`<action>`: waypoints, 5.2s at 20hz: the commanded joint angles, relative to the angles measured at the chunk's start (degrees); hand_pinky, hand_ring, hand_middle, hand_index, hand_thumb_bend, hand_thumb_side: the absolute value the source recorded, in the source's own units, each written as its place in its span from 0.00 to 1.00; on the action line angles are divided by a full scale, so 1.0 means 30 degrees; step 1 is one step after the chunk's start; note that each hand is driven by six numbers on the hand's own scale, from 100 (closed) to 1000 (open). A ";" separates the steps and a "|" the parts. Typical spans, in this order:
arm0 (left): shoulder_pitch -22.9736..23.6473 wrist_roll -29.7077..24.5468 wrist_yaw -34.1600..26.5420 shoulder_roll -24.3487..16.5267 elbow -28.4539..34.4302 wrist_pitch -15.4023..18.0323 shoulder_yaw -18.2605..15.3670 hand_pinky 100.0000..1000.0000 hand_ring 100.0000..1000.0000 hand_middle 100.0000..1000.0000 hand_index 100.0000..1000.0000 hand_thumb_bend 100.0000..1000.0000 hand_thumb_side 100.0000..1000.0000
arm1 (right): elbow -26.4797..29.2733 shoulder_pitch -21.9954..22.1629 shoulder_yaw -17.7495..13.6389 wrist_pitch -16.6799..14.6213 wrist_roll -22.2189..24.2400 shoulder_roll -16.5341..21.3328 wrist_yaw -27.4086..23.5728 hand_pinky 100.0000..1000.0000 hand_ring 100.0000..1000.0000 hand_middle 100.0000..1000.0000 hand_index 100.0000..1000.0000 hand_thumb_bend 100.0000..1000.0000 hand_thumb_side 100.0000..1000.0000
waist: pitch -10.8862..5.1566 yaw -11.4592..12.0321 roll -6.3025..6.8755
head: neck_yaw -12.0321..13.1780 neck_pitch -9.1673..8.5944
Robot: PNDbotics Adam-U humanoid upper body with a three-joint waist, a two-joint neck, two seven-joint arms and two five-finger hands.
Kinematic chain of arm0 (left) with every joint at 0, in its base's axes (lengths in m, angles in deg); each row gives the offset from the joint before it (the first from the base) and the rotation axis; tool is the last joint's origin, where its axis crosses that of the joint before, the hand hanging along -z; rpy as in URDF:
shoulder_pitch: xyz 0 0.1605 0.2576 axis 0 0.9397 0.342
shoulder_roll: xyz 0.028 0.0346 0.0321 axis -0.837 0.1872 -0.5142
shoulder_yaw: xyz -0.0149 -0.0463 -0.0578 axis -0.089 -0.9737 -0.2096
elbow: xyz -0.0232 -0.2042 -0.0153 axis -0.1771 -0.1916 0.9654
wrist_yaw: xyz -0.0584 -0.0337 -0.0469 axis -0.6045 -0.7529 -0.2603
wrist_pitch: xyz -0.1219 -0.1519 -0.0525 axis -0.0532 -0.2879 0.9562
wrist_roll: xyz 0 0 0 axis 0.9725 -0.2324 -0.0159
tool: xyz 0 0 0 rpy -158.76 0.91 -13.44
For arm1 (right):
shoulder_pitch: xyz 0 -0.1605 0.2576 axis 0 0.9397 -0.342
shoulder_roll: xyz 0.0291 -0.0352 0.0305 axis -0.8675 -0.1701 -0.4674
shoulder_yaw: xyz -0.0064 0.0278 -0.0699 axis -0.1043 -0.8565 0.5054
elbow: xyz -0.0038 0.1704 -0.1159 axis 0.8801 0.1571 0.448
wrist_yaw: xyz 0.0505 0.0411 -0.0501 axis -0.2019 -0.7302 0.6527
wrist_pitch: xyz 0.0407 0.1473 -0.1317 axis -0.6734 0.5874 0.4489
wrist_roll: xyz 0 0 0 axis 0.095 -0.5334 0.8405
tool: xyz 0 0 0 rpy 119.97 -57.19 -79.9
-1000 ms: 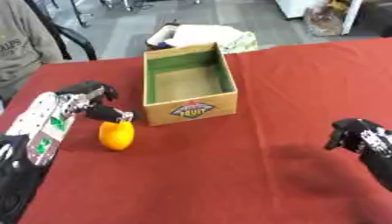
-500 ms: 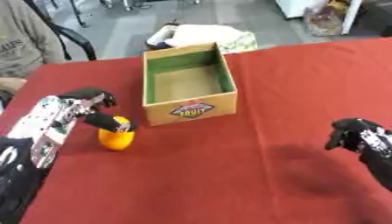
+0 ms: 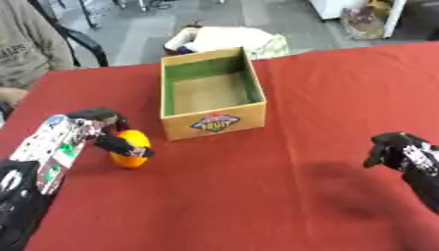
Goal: Pick up objects on the table and place them in the box.
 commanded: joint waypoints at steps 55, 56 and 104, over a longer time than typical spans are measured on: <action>-1.0087 1.5700 0.1326 0.5833 -0.9372 -0.1065 0.0996 0.53 0.36 0.34 0.51 0.00 0.14 | 0.0382 -0.0681 0.0286 -0.0032 0.0212 0.0161 0.0185 0.54 0.49 0.47 0.66 0.00 0.60 | 0.0534 -0.0608 -0.0366 | 0.0438 -0.0834; -1.0056 1.6024 0.1239 0.5906 -0.9502 -0.0982 0.1076 0.53 0.37 0.35 0.52 0.00 0.14 | 0.0384 -0.0691 0.0284 -0.0031 0.0208 0.0159 0.0183 0.54 0.49 0.47 0.66 0.00 0.60 | 0.0546 -0.0616 -0.0366 | 0.0437 -0.0853; -0.0808 2.2577 -1.7718 0.1580 0.6925 0.0049 -0.1299 0.61 0.55 0.58 0.72 0.00 0.76 | 0.0465 -0.0524 0.0003 -0.0036 -0.0127 0.0258 0.0186 0.54 0.49 0.47 0.66 0.00 0.60 | 0.0497 0.0263 -0.0336 | -0.0299 -0.0846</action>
